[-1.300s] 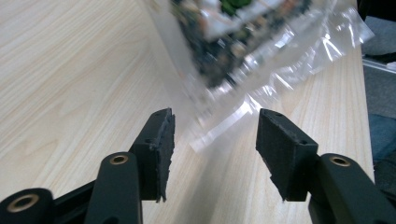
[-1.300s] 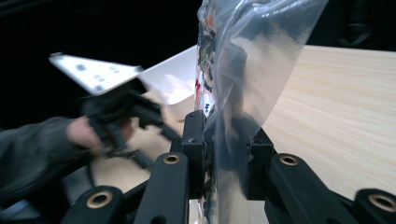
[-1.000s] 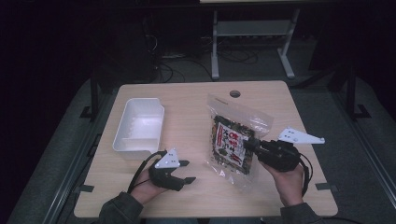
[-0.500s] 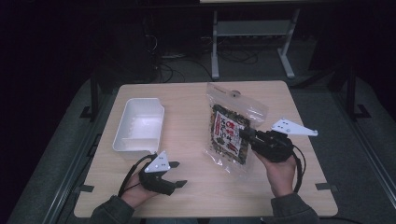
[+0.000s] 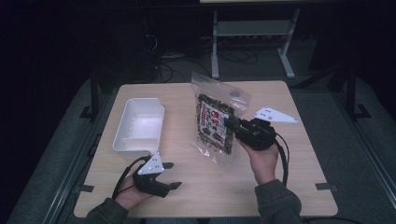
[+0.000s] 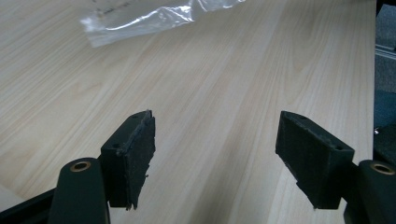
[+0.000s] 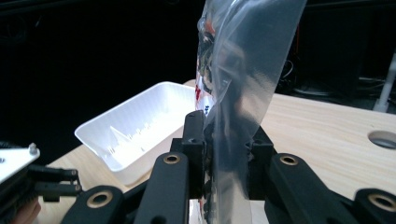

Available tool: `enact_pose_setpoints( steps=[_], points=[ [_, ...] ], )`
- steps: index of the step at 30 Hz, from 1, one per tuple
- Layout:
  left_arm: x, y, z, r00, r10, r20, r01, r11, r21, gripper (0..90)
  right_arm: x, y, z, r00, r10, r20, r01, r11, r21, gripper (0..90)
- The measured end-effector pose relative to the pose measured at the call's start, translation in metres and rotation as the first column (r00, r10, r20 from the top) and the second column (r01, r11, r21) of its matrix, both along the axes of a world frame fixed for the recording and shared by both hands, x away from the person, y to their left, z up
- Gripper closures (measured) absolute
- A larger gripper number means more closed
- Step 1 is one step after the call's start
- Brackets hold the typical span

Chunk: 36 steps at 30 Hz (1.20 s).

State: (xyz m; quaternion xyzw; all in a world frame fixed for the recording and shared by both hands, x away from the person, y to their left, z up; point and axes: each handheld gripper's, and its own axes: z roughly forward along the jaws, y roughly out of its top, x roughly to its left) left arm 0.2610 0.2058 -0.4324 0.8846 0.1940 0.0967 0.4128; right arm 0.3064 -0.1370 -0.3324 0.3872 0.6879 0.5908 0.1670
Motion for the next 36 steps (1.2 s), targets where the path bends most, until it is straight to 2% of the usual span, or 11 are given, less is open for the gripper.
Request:
enact_pose_setpoints(
  steps=[4, 11, 12, 20, 36],
  points=[
    [-0.002, 0.007, -0.001, 1.0000, 0.004, -0.001, -0.004, 0.9999, 0.013, 27.4, 0.008, 0.016, 0.007, 0.9997, 0.017, 0.016, -0.017, 1.000, 0.008, 75.1],
    [-0.003, 0.013, 0.000, 0.9999, 0.011, 0.002, -0.011, 0.9999, 0.010, 27.3, 0.018, 0.037, 0.014, 0.9989, 0.039, 0.026, -0.039, 0.999, 0.024, 75.1],
    [-0.004, 0.014, 0.000, 0.9999, 0.013, 0.001, -0.013, 0.9999, 0.011, 27.3, 0.022, 0.045, 0.016, 0.9985, 0.045, 0.030, -0.046, 0.999, 0.027, 75.1],
    [-0.004, 0.019, -0.001, 0.9999, 0.008, -0.007, -0.008, 1.0000, 0.006, 26.9, 0.033, 0.073, 0.020, 0.9970, 0.064, 0.044, -0.065, 0.997, 0.040, 75.1],
    [-0.006, 0.031, 0.000, 0.9996, 0.030, 0.000, -0.030, 0.9995, 0.012, 26.8, 0.055, 0.112, 0.029, 0.9960, 0.044, 0.077, -0.049, 0.997, 0.060, 75.1]
  ],
)
